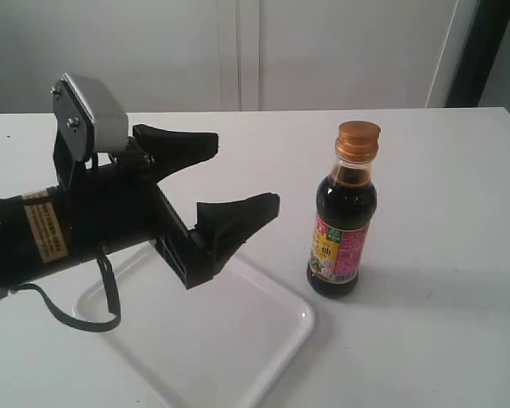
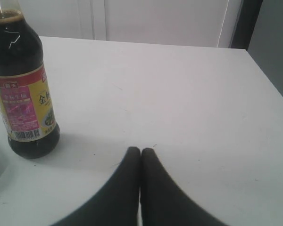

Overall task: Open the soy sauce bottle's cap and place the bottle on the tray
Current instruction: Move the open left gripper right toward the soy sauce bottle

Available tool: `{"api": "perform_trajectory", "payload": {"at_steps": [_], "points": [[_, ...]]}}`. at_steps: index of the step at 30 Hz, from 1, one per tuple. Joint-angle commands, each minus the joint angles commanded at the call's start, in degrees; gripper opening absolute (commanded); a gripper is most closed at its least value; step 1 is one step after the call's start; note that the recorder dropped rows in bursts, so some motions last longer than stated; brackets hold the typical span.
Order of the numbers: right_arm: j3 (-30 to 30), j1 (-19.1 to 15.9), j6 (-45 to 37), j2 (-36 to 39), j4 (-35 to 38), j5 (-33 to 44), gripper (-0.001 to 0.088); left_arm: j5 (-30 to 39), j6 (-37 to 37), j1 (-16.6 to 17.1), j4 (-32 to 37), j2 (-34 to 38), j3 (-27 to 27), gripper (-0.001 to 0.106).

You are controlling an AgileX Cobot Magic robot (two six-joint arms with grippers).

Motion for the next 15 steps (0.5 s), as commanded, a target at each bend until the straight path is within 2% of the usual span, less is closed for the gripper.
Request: {"api": "perform_trajectory", "payload": {"at_steps": [5,12,15], "points": [[0.0,0.0,0.0,0.0,0.0,0.0,0.0,-1.36,-0.27,-0.27,0.69,3.3,-2.15,0.105],[0.0,0.0,0.0,0.0,0.0,0.0,0.0,-1.78,-0.38,-3.64,1.44,7.43,-5.45,0.105],[0.0,0.0,0.0,0.0,0.0,0.0,0.0,-1.78,-0.46,-4.05,1.33,9.31,-6.07,0.105]]}}
